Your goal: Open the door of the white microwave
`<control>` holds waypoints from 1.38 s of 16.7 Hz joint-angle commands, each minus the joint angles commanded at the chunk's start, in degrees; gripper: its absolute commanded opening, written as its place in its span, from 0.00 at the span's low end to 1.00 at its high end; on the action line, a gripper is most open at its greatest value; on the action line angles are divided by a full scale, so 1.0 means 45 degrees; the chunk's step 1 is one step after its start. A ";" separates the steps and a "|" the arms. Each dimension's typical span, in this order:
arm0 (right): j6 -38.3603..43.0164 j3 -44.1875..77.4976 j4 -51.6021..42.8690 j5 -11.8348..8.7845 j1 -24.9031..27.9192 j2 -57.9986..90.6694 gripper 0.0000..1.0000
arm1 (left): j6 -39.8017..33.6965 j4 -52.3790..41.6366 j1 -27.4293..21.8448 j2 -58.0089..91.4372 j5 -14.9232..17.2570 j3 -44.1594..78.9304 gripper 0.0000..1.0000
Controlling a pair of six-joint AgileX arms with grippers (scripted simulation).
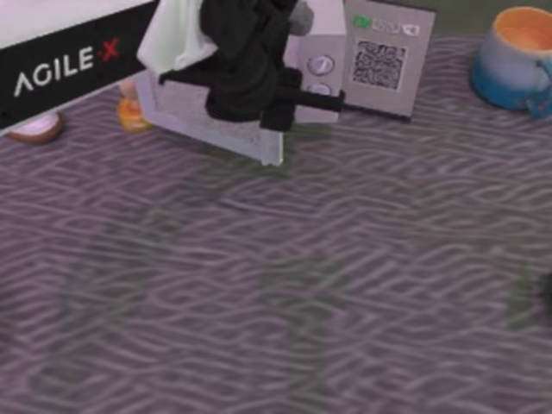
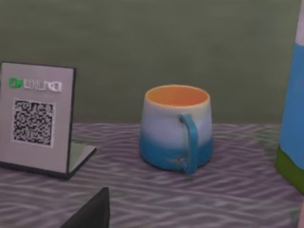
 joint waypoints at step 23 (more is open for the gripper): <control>0.0000 0.0000 0.0000 0.0000 0.0000 0.0000 1.00 | 0.1552 0.0631 0.0343 -0.1126 0.0870 -0.1575 0.00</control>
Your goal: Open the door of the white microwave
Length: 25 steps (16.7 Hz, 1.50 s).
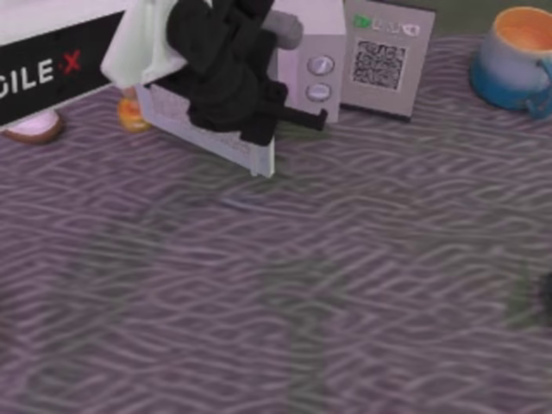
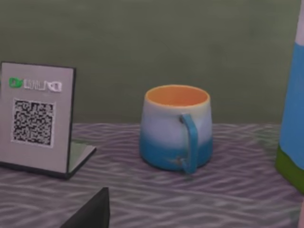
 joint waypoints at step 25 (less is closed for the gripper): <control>0.0000 0.0000 0.0000 0.0000 0.0000 0.0000 1.00 | 0.1645 0.0373 0.0466 -0.0988 0.0957 -0.1295 0.00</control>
